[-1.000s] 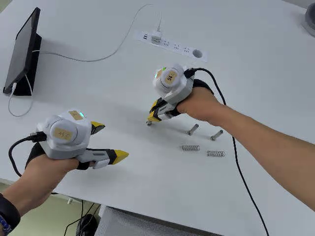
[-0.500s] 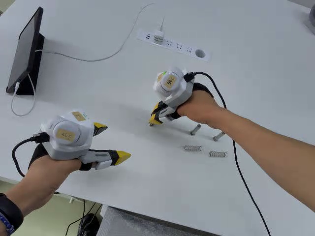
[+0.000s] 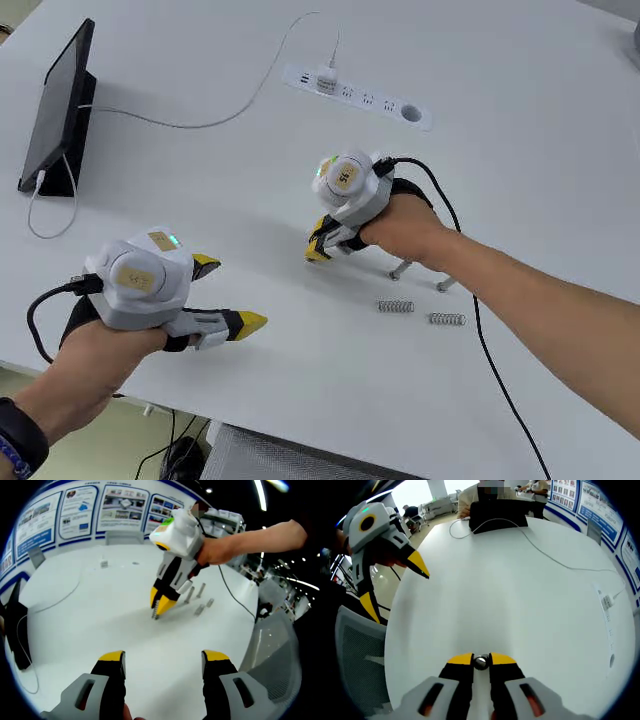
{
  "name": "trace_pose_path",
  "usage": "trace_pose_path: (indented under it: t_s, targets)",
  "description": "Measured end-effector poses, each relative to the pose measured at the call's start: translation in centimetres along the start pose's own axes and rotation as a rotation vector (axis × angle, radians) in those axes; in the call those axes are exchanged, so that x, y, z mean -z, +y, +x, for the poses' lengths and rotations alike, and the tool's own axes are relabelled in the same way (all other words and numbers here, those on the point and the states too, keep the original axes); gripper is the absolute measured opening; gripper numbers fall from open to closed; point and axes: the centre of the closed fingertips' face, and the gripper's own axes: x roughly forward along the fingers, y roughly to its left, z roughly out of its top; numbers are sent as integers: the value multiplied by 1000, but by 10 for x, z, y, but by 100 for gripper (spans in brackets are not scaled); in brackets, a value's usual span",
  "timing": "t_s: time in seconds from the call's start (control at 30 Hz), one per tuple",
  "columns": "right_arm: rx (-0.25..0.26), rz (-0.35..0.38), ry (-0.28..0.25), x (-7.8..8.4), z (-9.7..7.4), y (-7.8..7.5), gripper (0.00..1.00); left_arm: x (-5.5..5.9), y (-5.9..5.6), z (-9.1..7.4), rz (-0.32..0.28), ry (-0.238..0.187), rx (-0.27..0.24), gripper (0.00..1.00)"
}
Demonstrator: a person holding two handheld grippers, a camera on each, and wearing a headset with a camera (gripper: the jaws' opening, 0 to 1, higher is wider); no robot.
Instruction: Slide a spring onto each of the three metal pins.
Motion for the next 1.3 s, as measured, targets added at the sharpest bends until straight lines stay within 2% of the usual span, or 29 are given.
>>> trace_pose_path:
  t_s: [0.2, 0.37, 0.5, 0.67, 0.73, 0.9, 1.07, 1.3]
  targets:
    - [1, 0, -3, 1, 1, -1, 14, -1, -2, 0, 0, 0, 0, 63]
    - [-14, 20, -14, 1, -3, 3, 20, -2, -2, 0, 1, -4, 0, 63]
    - [0, 23, -18, 4, -9, 3, 25, -3, -1, 0, 5, -6, 0, 63]
    - [10, 58, -57, 3, -18, 5, 31, -4, -1, -1, 8, -8, 0, 63]
    - [0, 62, -68, 6, -17, 7, 32, -6, -2, -1, 10, -10, 1, 63]
    - [15, 78, -86, 12, -20, 8, 35, -8, -4, 0, 11, -17, 1, 63]
    - [37, 113, -143, 8, -28, 8, 36, -12, -9, 0, 14, -21, 1, 63]
    - [88, 182, -272, -3, -48, 7, 36, -16, -13, -3, 12, -29, -6, 63]
